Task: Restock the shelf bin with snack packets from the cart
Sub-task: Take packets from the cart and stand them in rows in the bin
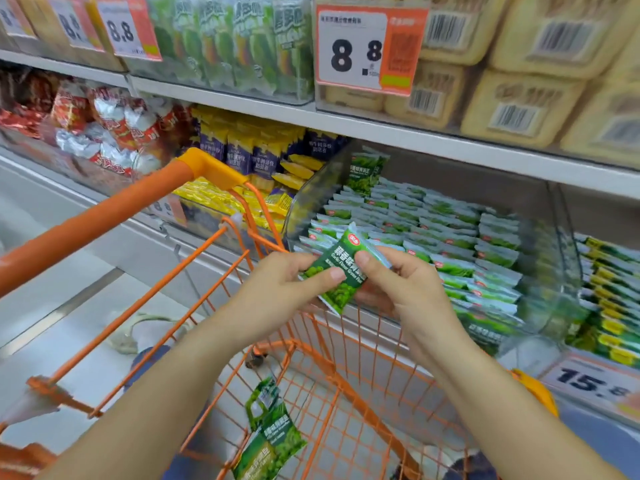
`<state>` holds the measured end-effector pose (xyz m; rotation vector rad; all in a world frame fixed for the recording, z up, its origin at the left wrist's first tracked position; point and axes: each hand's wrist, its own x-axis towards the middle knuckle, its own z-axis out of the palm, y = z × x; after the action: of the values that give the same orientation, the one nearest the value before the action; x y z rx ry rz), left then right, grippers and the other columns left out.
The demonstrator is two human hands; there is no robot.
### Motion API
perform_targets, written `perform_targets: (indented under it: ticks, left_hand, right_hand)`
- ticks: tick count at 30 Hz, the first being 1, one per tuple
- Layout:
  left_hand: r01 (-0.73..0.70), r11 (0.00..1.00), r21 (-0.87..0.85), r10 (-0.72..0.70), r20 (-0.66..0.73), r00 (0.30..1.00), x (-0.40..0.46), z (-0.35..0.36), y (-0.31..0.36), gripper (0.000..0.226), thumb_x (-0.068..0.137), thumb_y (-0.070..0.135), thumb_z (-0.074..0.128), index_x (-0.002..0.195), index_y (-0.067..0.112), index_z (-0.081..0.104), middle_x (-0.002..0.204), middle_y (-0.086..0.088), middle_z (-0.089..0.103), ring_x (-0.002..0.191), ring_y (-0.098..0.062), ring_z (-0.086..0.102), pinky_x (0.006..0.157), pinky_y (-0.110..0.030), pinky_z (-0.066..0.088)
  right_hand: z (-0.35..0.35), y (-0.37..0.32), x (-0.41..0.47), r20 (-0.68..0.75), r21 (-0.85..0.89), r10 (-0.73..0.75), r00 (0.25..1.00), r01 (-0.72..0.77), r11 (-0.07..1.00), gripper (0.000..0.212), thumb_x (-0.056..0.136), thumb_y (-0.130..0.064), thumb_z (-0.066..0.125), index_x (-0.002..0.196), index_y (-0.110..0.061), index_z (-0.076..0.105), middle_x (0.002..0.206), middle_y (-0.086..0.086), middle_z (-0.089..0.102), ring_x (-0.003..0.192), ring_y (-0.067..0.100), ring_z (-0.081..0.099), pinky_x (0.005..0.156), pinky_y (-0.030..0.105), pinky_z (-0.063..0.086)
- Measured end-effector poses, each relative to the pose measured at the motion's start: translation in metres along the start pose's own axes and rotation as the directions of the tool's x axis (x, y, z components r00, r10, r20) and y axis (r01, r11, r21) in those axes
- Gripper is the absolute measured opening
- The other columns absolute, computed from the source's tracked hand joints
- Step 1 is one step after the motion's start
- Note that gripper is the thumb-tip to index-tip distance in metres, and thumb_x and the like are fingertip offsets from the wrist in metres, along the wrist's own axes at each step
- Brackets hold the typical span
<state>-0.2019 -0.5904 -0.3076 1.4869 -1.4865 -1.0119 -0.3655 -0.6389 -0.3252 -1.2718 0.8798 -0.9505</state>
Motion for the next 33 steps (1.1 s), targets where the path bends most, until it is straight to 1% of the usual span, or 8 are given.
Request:
perform_targets:
  ticks: [3,4,5,10,15,21,27,33]
  left_hand:
    - [-0.037,0.988,0.15,0.051,-0.091,0.995,0.018,0.003,-0.009,0.05,0.086,0.061,0.057,0.1,0.014,0.07,0.08,-0.023,0.064,0.066,-0.001,0.04,0.063,-0.034,0.043]
    - [-0.024,0.955,0.295,0.068,-0.139,0.988,0.023,0.003,-0.014,0.056,0.09,0.06,0.051,0.111,0.01,0.066,0.115,-0.016,0.039,0.105,-0.023,0.03,0.069,-0.034,0.041]
    - [-0.022,0.888,0.459,0.127,-0.198,0.972,0.027,0.002,-0.02,0.057,0.094,0.058,0.044,0.122,0.012,0.061,0.089,0.005,0.055,0.1,-0.014,0.061,0.08,-0.031,0.04]
    - [0.004,0.634,0.773,0.256,-0.215,0.943,0.039,0.001,-0.049,0.071,0.092,0.056,0.017,0.142,0.013,0.043,0.152,-0.012,0.034,0.143,-0.028,0.025,0.118,-0.044,0.016]
    - [0.004,0.658,0.753,0.201,-0.181,0.963,0.039,0.004,-0.061,0.083,0.086,0.059,-0.005,0.149,0.021,0.033,0.158,-0.001,0.025,0.148,-0.016,0.006,0.117,-0.036,-0.006]
    - [-0.012,0.697,0.717,0.236,-0.214,0.948,0.039,0.008,-0.061,0.068,0.094,0.053,0.011,0.142,0.019,0.044,0.152,-0.003,0.037,0.146,-0.019,0.019,0.115,-0.036,-0.005]
    - [-0.007,0.694,0.72,0.239,-0.221,0.945,0.039,0.007,-0.058,0.066,0.094,0.05,0.013,0.14,0.018,0.047,0.15,-0.004,0.04,0.145,-0.02,0.023,0.115,-0.038,-0.004]
    - [0.006,0.687,0.727,0.224,-0.219,0.949,0.039,0.006,-0.058,0.063,0.095,0.048,0.016,0.138,0.017,0.051,0.147,-0.004,0.044,0.143,-0.022,0.028,0.115,-0.039,-0.001]
  right_hand:
    - [0.003,-0.006,0.01,-0.037,-0.006,0.023,0.999,-0.023,1.0,0.022,0.076,-0.023,0.077,0.095,-0.014,0.071,0.091,0.016,0.066,0.082,0.019,0.067,0.074,0.03,0.057]
    - [0.003,-0.009,0.014,-0.057,-0.037,0.0,0.998,-0.002,0.999,0.017,0.08,-0.02,0.075,0.096,-0.015,0.071,0.087,0.01,0.067,0.081,0.017,0.066,0.072,0.027,0.056]
    - [0.001,-0.013,0.021,-0.089,-0.075,-0.015,0.996,0.009,0.997,0.014,0.083,-0.018,0.072,0.097,-0.015,0.07,0.083,0.003,0.068,0.081,0.014,0.066,0.07,0.023,0.055]
    - [-0.014,-0.018,0.086,-0.289,-0.22,0.005,0.957,-0.072,0.973,0.036,0.083,-0.026,0.073,0.111,-0.015,0.052,0.078,-0.005,0.052,0.082,0.018,0.058,0.094,0.04,0.048]
    - [-0.022,-0.009,0.168,-0.45,-0.368,0.029,0.893,-0.214,0.905,0.07,0.082,-0.034,0.074,0.14,-0.009,0.043,0.118,0.0,0.06,0.081,0.018,0.062,0.088,0.037,0.054]
    - [-0.027,-0.007,0.238,-0.426,-0.625,-0.067,0.902,-0.24,0.743,0.027,0.085,-0.042,0.069,0.082,-0.02,0.052,0.077,0.003,0.052,0.065,0.014,0.052,0.081,0.034,0.049]
    - [-0.015,-0.002,0.249,-0.428,-0.684,-0.117,0.896,-0.237,0.69,0.061,0.088,-0.041,0.065,0.136,-0.007,0.048,0.135,0.011,0.055,0.123,0.027,0.052,0.094,0.03,0.042]
    - [-0.009,0.015,0.242,-0.552,-0.449,-0.157,0.819,-0.133,0.883,0.039,0.087,-0.025,0.069,0.111,0.003,0.059,0.109,0.015,0.065,0.106,0.03,0.059,0.096,0.039,0.044]
